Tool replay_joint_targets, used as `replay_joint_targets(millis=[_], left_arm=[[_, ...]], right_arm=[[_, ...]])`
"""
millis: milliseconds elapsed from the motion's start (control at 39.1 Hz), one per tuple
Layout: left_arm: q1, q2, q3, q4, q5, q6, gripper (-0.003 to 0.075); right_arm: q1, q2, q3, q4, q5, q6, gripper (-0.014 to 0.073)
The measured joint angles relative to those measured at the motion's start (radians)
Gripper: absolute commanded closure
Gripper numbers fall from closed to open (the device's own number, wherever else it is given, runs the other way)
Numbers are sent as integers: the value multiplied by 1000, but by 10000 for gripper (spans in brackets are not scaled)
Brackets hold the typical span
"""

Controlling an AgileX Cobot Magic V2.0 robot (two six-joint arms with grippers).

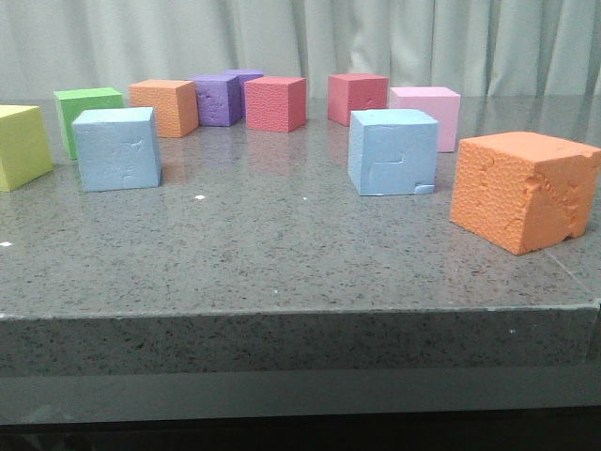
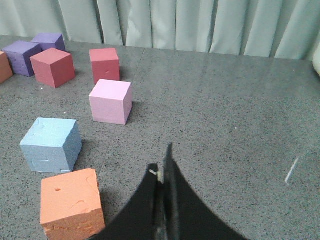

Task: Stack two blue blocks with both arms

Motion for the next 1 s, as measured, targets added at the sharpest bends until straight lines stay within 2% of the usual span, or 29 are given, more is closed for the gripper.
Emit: replay_joint_targets(millis=[179,409,511,639,716,767,818,844,895,997], left_arm=[[0,121,-67,2,44,0,741],[0,136,-71,2,33,0,741],[0,136,-71,2,33,0,740],[0,136,-71,2,22,0,714],[0,136,-71,2,9,0,597],[0,136,-71,2,4,0,510],[0,136,-71,2,0,0,405],[0,136,-71,2,0,0,324],[0,136,-71,0,-5,0,203],[0,136,-71,0,-8,0,64]], right_arm=[[0,4,0,0,-8,0,661],[0,4,-2,0,-30,0,644],[0,4,-2,0,-30,0,516],[0,4,-2,0,-30,0,263],[0,4,-2,0,-30,0,113],[0,4,-2,0,-31,0,44],[0,4,-2,0,-33,0,-26],[0,4,-2,0,-33,0,-55],[0,4,-2,0,-33,0,-71],[0,4,-2,0,-33,0,-62]])
